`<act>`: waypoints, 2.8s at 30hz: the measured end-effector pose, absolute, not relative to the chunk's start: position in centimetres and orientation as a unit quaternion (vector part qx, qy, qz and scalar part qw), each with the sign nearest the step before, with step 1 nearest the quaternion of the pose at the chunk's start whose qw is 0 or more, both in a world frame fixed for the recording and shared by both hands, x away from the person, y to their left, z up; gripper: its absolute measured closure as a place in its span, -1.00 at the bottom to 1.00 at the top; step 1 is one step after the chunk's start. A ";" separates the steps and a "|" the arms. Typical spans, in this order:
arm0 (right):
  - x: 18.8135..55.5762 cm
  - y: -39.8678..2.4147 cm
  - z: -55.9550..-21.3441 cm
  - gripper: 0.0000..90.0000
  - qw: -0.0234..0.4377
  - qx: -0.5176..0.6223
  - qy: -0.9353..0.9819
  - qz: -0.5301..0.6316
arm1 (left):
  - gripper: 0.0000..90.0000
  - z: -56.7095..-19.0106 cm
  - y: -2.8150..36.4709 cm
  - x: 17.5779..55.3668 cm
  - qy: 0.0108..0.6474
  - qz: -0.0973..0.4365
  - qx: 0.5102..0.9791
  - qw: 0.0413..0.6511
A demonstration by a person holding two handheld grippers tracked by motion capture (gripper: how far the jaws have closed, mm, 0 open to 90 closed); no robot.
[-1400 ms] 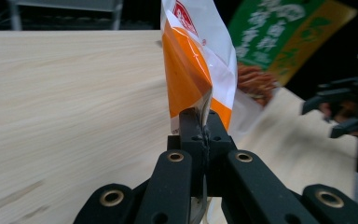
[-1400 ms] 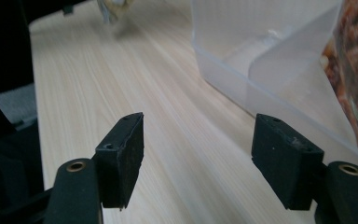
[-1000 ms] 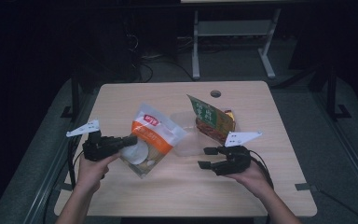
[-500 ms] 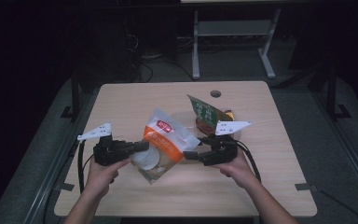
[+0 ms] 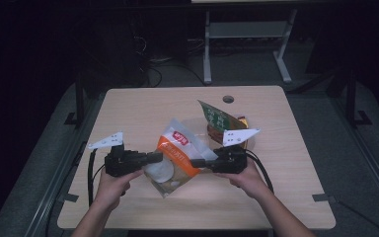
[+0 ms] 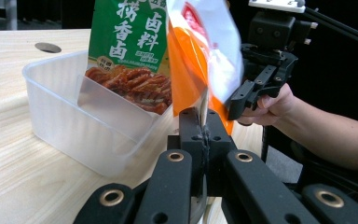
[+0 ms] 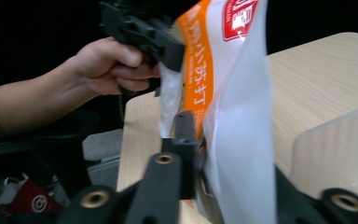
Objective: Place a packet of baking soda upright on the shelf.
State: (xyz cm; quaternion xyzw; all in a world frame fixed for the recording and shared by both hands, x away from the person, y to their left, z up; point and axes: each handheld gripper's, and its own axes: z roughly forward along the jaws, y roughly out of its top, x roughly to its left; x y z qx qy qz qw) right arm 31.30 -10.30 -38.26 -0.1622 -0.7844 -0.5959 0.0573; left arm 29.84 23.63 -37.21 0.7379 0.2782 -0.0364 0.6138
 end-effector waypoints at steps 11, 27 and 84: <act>30.6 -9.7 -37.6 1.00 0.086 -0.121 -0.788 -0.598 | 0.98 -38.6 22.8 30.7 0.285 -0.041 0.749 0.596; 29.6 -10.1 -36.4 1.00 0.070 -0.094 -0.816 -0.566 | 0.14 -38.8 21.9 30.5 0.291 0.007 0.774 0.562; 34.2 -12.8 -29.5 1.00 -0.099 -0.165 -0.826 -0.530 | -0.65 -43.3 23.7 28.7 0.309 0.056 0.840 0.442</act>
